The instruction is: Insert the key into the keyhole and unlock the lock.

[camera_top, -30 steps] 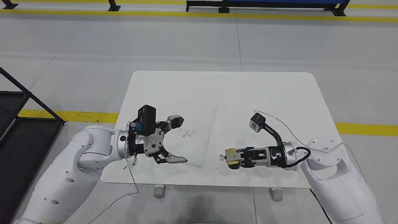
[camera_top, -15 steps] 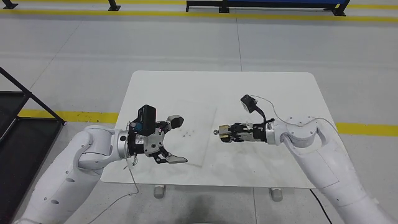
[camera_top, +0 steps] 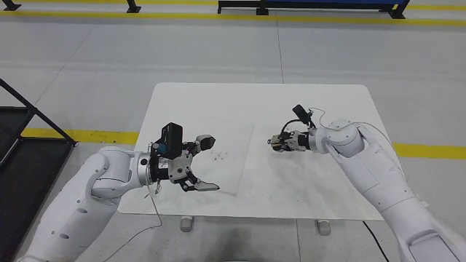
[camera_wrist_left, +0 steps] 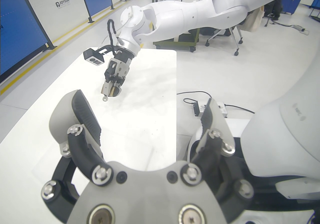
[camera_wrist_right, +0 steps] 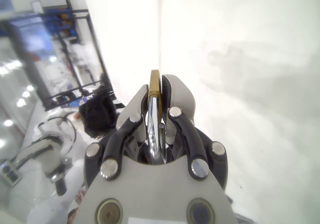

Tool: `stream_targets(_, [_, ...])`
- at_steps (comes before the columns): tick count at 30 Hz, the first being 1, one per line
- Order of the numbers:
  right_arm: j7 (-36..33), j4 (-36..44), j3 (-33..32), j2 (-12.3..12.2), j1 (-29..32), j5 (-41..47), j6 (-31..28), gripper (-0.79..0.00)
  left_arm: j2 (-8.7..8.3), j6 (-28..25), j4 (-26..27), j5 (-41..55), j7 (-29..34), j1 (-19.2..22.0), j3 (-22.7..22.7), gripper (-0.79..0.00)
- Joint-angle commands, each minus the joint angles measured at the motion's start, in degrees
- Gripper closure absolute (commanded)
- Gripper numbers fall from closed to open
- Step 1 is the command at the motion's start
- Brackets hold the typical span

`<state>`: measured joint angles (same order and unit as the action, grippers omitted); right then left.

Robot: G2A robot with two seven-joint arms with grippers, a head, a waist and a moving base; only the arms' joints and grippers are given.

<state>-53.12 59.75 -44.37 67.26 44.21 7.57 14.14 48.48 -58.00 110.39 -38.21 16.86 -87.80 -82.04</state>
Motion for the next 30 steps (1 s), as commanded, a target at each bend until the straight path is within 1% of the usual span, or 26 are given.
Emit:
stream_targets(1, [0.26,-1.07,0.93,0.37,-0.45,-1.14,0.79,0.0,0.0,0.0,0.0,0.0,0.0,0.0,0.0,-0.785])
stream_targets(3, [0.0,-1.86,1.33,0.72,-0.65,-0.87,1.36,0.0,0.0,0.0,0.0,0.0,0.0,0.0,0.0,-0.785])
stream_targets(10, [0.36,-3.12,3.14,1.39,-1.77,-4.97,3.75,0.0,0.0,0.0,0.0,0.0,0.0,0.0,0.0,-0.785])
stream_targets(24, [-0.53,-4.96,4.33,2.42,-3.21,-8.37,5.5,0.0,0.0,0.0,0.0,0.0,0.0,0.0,0.0,-0.785])
stream_targets(30, [-0.7,-6.28,4.5,2.94,-3.51,-8.57,5.3,0.0,0.0,0.0,0.0,0.0,0.0,0.0,0.0,-0.785])
